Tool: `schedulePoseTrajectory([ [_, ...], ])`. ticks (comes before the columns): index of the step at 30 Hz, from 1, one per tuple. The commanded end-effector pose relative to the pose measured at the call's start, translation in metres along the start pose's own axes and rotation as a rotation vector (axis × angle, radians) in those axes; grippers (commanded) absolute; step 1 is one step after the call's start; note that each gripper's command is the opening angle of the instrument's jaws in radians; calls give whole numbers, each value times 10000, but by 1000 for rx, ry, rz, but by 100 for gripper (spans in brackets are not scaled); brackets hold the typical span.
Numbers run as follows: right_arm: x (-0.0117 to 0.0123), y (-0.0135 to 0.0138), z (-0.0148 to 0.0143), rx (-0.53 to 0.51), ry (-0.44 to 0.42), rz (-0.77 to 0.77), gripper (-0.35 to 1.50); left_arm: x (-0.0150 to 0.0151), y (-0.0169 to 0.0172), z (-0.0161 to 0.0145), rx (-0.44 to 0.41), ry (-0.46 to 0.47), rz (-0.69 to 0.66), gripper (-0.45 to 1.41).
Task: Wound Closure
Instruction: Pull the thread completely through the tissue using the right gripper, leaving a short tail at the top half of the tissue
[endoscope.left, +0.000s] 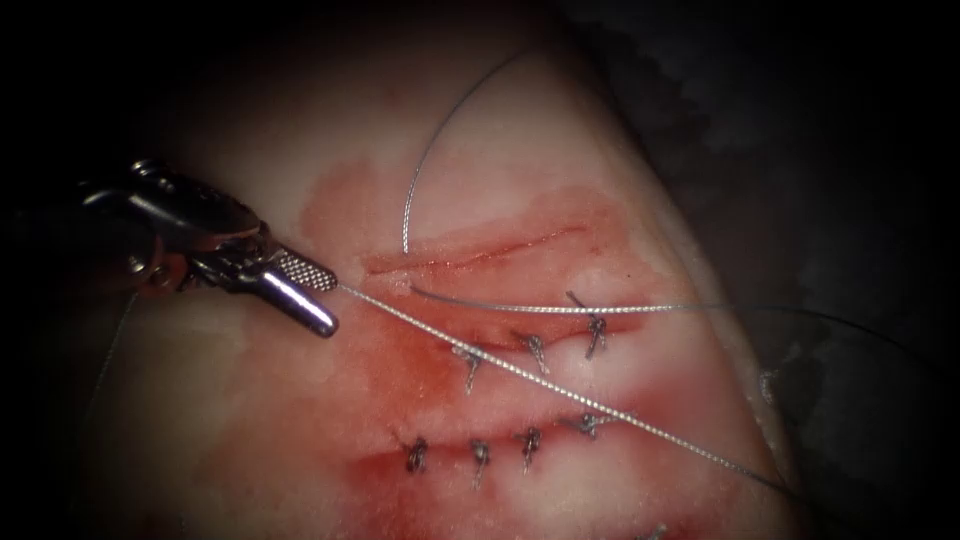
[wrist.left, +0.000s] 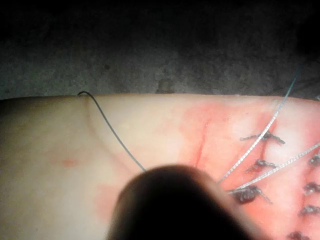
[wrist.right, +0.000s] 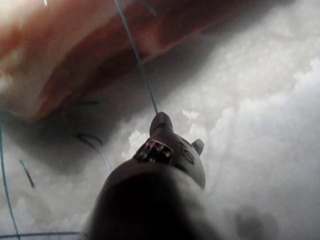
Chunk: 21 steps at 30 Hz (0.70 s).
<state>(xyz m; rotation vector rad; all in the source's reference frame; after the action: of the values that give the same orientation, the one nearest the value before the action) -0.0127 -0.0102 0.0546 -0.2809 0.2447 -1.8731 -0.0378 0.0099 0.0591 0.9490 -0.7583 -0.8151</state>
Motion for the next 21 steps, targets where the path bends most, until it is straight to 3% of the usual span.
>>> schedulePoseTrajectory([
  [1,-48,59,-1,-17,-37,-29,39,-8,4,4,0,-3,3,66],
  [4,-104,119,-11,-79,-93,-60,39,-9,3,4,0,-3,3,66],
  [8,-156,188,-16,-207,-191,-98,29,-9,3,4,0,-3,2,66],
  [10,-179,226,-9,-290,-170,-111,12,-9,3,4,0,-3,2,66],
  [11,-187,242,-4,-324,-158,-127,12,-9,3,4,0,-3,2,66],
  [17,-205,332,32,-466,-65,-246,22,-9,3,4,0,-3,2,66],
  [19,-203,349,42,-540,-25,-286,25,-9,3,4,0,-4,2,66],
  [21,-193,361,51,-548,12,-315,29,-8,2,4,0,-4,2,66],
])
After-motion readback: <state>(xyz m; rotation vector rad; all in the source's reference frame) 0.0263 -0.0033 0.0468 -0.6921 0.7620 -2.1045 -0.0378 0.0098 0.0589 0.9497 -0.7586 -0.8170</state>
